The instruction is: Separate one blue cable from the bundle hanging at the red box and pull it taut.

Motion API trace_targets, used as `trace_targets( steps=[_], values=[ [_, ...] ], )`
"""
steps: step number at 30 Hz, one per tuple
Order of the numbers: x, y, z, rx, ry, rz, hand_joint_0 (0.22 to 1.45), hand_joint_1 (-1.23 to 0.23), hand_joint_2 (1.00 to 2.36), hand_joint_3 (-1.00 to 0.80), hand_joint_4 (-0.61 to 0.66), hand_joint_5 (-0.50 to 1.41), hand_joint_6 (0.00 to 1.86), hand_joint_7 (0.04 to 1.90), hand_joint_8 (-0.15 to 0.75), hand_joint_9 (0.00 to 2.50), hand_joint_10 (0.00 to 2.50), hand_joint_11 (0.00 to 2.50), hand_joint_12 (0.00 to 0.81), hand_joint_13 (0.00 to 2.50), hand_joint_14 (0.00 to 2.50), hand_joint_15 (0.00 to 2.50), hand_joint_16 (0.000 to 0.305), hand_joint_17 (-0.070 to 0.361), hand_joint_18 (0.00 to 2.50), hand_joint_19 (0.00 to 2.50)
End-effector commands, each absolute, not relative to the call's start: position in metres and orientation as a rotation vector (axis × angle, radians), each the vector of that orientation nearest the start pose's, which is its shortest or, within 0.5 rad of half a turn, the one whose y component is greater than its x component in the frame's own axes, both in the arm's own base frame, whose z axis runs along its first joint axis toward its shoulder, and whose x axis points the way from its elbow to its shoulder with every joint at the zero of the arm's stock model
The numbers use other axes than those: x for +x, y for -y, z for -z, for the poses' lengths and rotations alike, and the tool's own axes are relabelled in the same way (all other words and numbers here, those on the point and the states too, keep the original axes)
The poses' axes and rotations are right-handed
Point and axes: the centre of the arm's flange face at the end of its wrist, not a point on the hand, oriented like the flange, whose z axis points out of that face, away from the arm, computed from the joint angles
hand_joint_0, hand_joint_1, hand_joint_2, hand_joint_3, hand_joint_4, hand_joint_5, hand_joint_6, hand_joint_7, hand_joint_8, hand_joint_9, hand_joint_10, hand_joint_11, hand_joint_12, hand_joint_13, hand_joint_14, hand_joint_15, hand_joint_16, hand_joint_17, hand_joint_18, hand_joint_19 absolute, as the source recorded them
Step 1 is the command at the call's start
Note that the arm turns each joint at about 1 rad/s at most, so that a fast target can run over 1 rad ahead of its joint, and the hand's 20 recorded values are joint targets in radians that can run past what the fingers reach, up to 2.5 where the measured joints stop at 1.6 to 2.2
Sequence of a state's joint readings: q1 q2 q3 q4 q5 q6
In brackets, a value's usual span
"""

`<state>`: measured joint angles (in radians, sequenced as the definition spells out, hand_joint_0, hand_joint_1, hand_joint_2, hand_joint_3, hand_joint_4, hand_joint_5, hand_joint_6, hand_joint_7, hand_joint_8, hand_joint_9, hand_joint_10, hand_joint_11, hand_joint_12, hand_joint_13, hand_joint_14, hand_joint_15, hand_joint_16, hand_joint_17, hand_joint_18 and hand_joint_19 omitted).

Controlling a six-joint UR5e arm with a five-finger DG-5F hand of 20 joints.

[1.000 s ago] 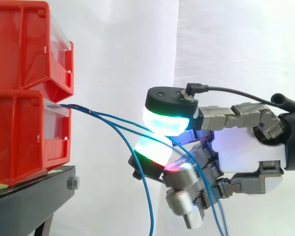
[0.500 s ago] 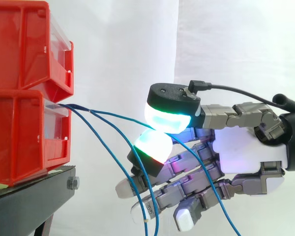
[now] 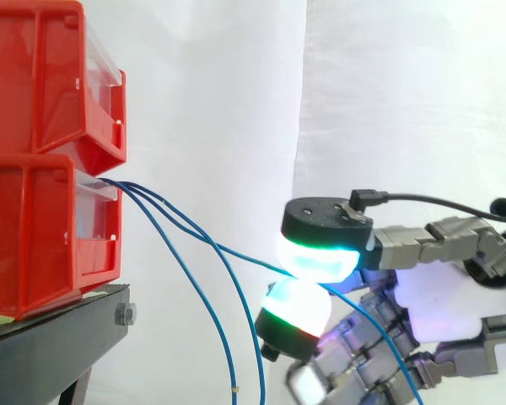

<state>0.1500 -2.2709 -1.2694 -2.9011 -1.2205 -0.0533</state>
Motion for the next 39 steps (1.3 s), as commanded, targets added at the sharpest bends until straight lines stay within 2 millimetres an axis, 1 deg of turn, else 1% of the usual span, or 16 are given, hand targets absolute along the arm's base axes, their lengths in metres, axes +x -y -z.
trace_targets(
  steps=[1, 3, 7, 12, 16, 22, 26, 28, 30, 31, 33, 34, 35, 36, 38, 39],
  values=[
    [0.7181, 0.0605, -0.2153, 1.377, -1.140, -0.987, 0.62, -0.75, 1.03, 0.01, -0.03, -0.15, 0.86, 1.37, 0.326, 1.01, 0.03, 0.90, 0.388, 0.87, 0.02, 0.65, 0.045, 0.100, 0.90, 0.61],
    [0.7192, 0.0605, -0.2178, 1.376, -1.116, -1.008, 0.62, -0.74, 1.03, -0.01, -0.01, -0.15, 0.86, 1.35, 0.329, 1.06, 0.03, 1.01, 0.387, 0.96, 0.02, 0.80, 0.043, 0.098, 0.92, 0.62],
    [0.7206, 0.0603, -0.2177, 1.383, -1.097, -1.029, 0.63, -0.73, 1.03, -0.02, -0.01, -0.16, 0.86, 1.34, 0.331, 1.05, 0.03, 1.03, 0.387, 1.08, 0.03, 1.02, 0.044, 0.099, 0.93, 0.61],
    [0.7223, 0.0578, -0.2178, 1.376, -1.089, -1.041, 0.63, -0.73, 1.03, -0.03, 0.00, -0.16, 0.86, 1.34, 0.335, 1.09, 0.03, 1.15, 0.369, 1.14, 0.02, 1.22, 0.044, 0.099, 0.92, 0.58],
    [0.7228, 0.0566, -0.2178, 1.371, -1.086, -1.045, 0.64, -0.73, 1.03, -0.04, 0.01, -0.16, 0.85, 1.33, 0.333, 1.14, 0.02, 1.27, 0.357, 1.24, 0.01, 1.48, 0.045, 0.101, 0.96, 0.68],
    [0.7230, 0.0555, -0.2179, 1.371, -1.085, -1.048, 0.64, -0.73, 1.03, -0.05, 0.01, -0.16, 0.85, 1.32, 0.327, 1.18, 0.02, 1.36, 0.368, 1.27, 0.00, 1.81, 0.048, 0.109, 1.01, 0.74],
    [0.7230, 0.0556, -0.2179, 1.376, -1.081, -1.052, 0.64, -0.73, 1.03, -0.06, 0.01, -0.16, 0.85, 1.32, 0.323, 1.23, 0.02, 1.46, 0.372, 1.22, 0.29, 1.79, 0.049, 0.109, 1.01, 0.78],
    [0.7230, 0.0556, -0.2179, 1.376, -1.081, -1.052, 0.64, -0.73, 1.03, -0.06, 0.02, -0.16, 0.86, 1.30, 0.305, 1.32, 0.01, 1.70, 0.374, 1.15, 0.65, 1.75, 0.049, 0.111, 1.04, 0.85],
    [0.7230, 0.0556, -0.2179, 1.376, -1.081, -1.052, 0.65, -0.73, 1.03, -0.07, 0.02, -0.16, 0.86, 1.30, 0.300, 1.34, 0.00, 1.83, 0.380, 1.12, 0.86, 1.71, 0.050, 0.113, 1.07, 0.90],
    [0.7229, 0.0557, -0.2178, 1.375, -1.083, -1.049, 0.65, -0.73, 1.03, -0.07, 0.02, -0.16, 0.85, 1.31, 0.297, 1.35, 0.05, 1.90, 0.384, 1.09, 1.09, 1.68, 0.050, 0.112, 1.10, 0.96],
    [0.7227, 0.0557, -0.2176, 1.377, -1.083, -1.049, 0.65, -0.72, 1.03, -0.09, 0.02, -0.17, 0.86, 1.29, 0.303, 1.34, 0.13, 1.90, 0.391, 1.07, 1.27, 1.65, 0.050, 0.112, 1.12, 0.99],
    [0.7227, 0.0557, -0.2176, 1.377, -1.083, -1.049, 0.65, -0.72, 1.03, -0.09, 0.02, -0.17, 0.86, 1.29, 0.290, 1.34, 0.17, 1.89, 0.384, 1.05, 1.46, 1.58, 0.049, 0.111, 1.13, 0.99],
    [0.7225, 0.0557, -0.2175, 1.378, -1.084, -1.048, 0.65, -0.72, 1.03, -0.09, 0.02, -0.17, 0.86, 1.29, 0.298, 1.33, 0.18, 1.91, 0.388, 1.04, 1.48, 1.57, 0.050, 0.113, 1.14, 0.99],
    [0.7225, 0.0557, -0.2175, 1.378, -1.084, -1.048, 0.65, -0.72, 1.03, -0.09, 0.02, -0.17, 0.86, 1.29, 0.301, 1.32, 0.33, 1.87, 0.392, 1.03, 1.66, 1.54, 0.049, 0.110, 1.15, 1.02],
    [0.7225, 0.0557, -0.2175, 1.377, -1.085, -1.047, 0.65, -0.72, 1.03, -0.10, 0.03, -0.17, 0.86, 1.29, 0.305, 1.30, 0.47, 1.88, 0.388, 1.01, 1.81, 1.50, 0.048, 0.109, 1.18, 1.08],
    [0.7227, 0.0557, -0.2176, 1.376, -1.084, -1.048, 0.66, -0.72, 1.03, -0.10, 0.03, -0.17, 0.86, 1.28, 0.306, 1.28, 0.65, 1.83, 0.391, 0.99, 1.98, 1.48, 0.048, 0.107, 1.21, 1.13]
  ],
)
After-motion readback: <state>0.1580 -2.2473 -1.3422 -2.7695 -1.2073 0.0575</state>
